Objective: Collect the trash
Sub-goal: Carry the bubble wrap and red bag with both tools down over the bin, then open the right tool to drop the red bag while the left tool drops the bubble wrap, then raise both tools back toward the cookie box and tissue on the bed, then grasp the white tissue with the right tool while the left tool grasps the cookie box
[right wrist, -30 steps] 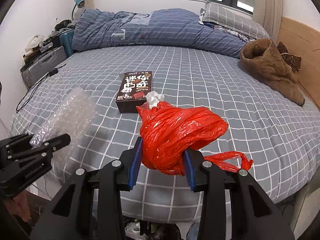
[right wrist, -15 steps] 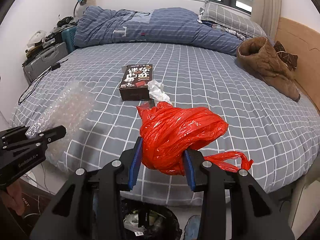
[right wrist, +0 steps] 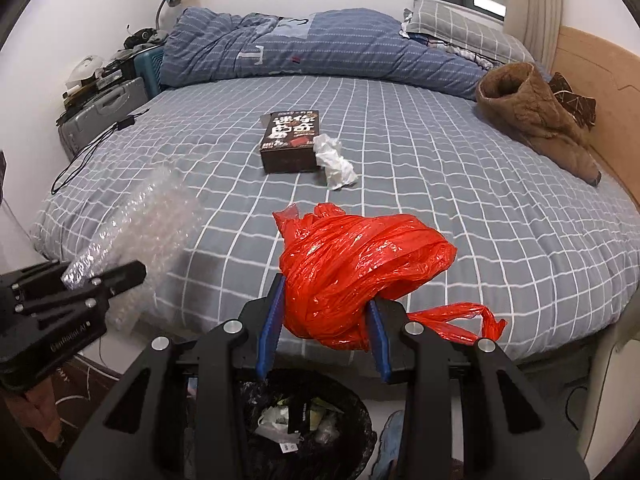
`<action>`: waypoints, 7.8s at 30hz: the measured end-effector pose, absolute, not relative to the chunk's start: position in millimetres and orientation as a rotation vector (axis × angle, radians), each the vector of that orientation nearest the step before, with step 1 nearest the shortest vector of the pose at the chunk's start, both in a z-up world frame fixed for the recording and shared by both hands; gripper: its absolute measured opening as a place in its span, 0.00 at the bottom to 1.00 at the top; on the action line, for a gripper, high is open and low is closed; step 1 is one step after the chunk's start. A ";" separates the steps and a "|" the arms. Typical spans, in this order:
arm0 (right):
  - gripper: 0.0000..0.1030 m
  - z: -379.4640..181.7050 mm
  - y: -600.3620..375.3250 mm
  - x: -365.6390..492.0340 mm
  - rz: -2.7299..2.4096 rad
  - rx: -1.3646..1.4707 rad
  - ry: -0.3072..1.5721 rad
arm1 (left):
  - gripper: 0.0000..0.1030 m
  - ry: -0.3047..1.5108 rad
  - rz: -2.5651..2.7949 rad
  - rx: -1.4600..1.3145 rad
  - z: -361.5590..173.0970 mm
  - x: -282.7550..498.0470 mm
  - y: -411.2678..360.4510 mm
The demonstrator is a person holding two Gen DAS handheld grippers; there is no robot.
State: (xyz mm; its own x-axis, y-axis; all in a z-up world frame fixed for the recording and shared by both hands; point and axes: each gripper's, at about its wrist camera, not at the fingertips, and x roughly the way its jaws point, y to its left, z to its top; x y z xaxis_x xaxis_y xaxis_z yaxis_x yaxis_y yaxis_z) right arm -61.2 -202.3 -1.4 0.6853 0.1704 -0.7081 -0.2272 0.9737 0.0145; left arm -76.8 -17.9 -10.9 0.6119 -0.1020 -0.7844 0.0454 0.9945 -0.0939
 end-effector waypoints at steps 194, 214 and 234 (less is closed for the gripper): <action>0.74 -51.9 -185.0 162.1 0.265 -0.067 0.756 | 0.94 0.807 0.049 -0.047 -48.2 130.8 10.3; 0.11 -74.8 -174.3 206.9 0.311 -0.078 0.850 | 0.94 0.825 0.009 -0.047 -55.7 186.7 -0.9; 0.10 -51.8 -240.1 209.9 0.214 -0.023 0.799 | 0.95 0.827 -0.038 -0.060 -68.8 219.1 -69.0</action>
State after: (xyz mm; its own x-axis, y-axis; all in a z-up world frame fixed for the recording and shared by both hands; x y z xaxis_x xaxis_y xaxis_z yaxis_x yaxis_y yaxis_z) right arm 209.9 -240.1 -51.8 0.6770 0.1815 -0.7132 -0.1989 0.9782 0.0601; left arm 219.1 -69.0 -68.8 0.6764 -0.0575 -0.7343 0.0105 0.9976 -0.0685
